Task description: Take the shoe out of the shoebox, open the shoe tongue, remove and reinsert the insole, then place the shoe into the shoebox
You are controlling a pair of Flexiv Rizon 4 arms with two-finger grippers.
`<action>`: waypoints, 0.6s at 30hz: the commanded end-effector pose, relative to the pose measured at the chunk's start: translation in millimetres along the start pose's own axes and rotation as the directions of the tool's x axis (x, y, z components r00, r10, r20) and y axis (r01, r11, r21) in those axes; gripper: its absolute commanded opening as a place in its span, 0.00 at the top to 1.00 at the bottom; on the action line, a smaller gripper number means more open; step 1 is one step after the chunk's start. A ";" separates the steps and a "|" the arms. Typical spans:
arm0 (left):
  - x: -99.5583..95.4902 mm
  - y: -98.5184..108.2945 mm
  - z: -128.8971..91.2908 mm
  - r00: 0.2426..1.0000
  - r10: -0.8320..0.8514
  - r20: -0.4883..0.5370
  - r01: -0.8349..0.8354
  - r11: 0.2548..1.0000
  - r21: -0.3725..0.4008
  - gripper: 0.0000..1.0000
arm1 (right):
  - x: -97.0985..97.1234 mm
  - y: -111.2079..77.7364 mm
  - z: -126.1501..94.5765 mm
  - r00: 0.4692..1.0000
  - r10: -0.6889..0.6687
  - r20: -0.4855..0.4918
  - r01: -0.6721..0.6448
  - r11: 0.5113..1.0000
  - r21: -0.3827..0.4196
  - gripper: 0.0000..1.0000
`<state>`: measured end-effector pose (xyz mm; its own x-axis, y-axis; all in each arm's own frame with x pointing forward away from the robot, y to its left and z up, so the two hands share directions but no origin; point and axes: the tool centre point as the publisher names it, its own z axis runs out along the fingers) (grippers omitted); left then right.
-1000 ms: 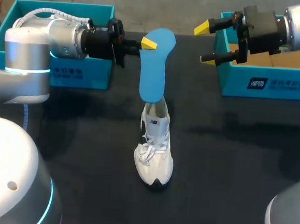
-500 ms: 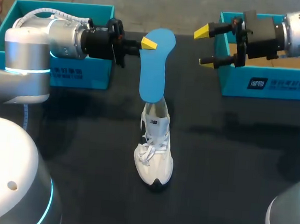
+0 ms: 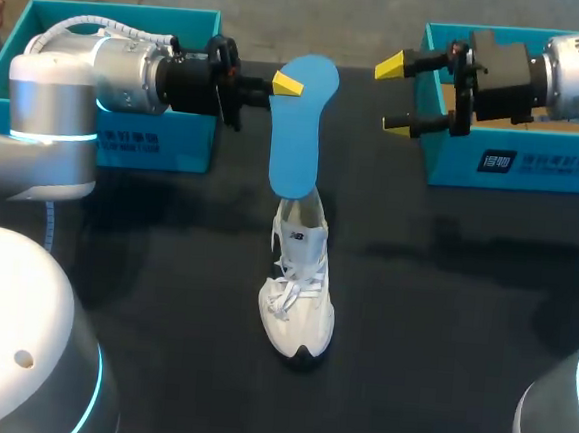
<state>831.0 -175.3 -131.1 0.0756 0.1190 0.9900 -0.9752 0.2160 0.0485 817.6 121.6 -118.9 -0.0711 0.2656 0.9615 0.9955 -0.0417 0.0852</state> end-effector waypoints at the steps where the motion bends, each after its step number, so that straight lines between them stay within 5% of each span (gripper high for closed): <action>1: 1.0 -1.7 -2.2 0.993 0.116 0.023 -0.116 0.993 -0.004 1.00 | 0.0 0.9 1.4 1.000 0.001 0.001 -0.001 1.000 0.001 0.00; 8: -0.3 -3.3 -1.5 0.886 0.447 0.119 -0.446 0.894 -0.036 1.00 | 0.0 0.9 1.4 1.000 0.001 0.001 -0.001 1.000 0.001 0.00; 18: 3.9 -9.2 0.4 0.693 0.718 0.062 -0.719 0.695 -0.012 1.00 | 0.0 0.9 1.4 1.000 0.001 0.001 -0.001 1.000 0.001 0.00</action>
<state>842.2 -177.7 -126.2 -0.5061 0.1346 0.8519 -0.8402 0.1459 -0.5222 817.0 121.0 -118.6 -0.0704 0.2655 0.9615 0.9955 -0.0427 0.0847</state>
